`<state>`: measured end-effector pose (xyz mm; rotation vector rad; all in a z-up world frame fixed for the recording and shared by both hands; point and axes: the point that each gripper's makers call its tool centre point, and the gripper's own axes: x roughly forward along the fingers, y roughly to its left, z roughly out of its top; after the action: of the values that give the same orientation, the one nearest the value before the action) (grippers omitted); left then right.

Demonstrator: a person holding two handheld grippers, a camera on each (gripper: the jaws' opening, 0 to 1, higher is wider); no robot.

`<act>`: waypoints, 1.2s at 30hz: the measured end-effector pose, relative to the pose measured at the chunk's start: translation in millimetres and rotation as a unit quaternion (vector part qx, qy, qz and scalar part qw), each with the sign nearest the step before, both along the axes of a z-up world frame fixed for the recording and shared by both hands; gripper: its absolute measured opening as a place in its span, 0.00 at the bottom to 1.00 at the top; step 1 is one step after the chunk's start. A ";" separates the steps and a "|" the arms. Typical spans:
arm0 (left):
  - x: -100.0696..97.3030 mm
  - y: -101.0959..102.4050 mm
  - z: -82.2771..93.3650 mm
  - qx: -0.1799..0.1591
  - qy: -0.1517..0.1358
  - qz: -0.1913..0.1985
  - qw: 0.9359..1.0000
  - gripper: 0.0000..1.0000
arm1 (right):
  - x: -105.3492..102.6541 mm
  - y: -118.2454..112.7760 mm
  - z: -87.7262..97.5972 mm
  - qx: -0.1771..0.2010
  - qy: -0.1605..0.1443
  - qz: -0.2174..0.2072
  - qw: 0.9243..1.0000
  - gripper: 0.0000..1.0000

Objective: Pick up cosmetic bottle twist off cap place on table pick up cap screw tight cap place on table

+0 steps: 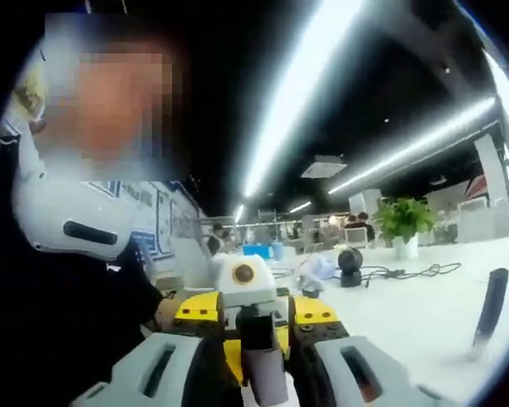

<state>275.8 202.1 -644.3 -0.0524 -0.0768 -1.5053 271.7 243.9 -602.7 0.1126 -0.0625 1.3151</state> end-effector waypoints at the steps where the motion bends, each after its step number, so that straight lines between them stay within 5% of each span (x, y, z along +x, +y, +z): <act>1: 1.7 -0.2 -1.4 0.003 -0.001 0.006 1.000 0.07 | 0.2 1.3 -1.2 -0.006 -0.006 -0.005 1.000 0.25; 9: 27.6 2.3 -9.7 0.018 -0.015 0.099 0.995 0.07 | 28.6 -8.8 0.1 -0.011 -0.026 -0.128 0.991 0.23; 13: 41.2 5.1 -8.3 0.008 -0.017 0.144 0.989 0.07 | 48.0 -16.4 -4.0 -0.018 -0.017 -0.202 0.979 0.21; 15: 46.8 6.9 -7.7 0.005 -0.015 0.160 0.987 0.07 | 51.2 -18.2 -0.9 0.007 0.006 -0.216 0.976 0.21; 22: 57.7 8.1 -12.0 0.015 -0.005 0.200 0.980 0.07 | 60.0 -14.4 -6.7 -0.021 -0.010 -0.267 0.963 0.20; 27: 68.5 11.8 -15.7 0.023 -0.013 0.237 0.971 0.07 | 72.4 -17.9 -18.1 -0.024 0.023 -0.305 0.952 0.18; 32: 78.2 13.9 -17.0 0.037 -0.027 0.274 0.961 0.07 | 77.2 -20.3 -20.2 -0.035 0.004 -0.336 0.941 0.17; 36: 81.3 7.8 -15.1 0.035 -0.025 0.287 0.957 0.07 | 81.9 -26.5 -18.1 -0.063 -0.030 -0.380 0.922 0.15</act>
<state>357.1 209.9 -659.5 0.0606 -0.0718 -0.9269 353.6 217.4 -620.9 -0.0620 -0.0654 0.5395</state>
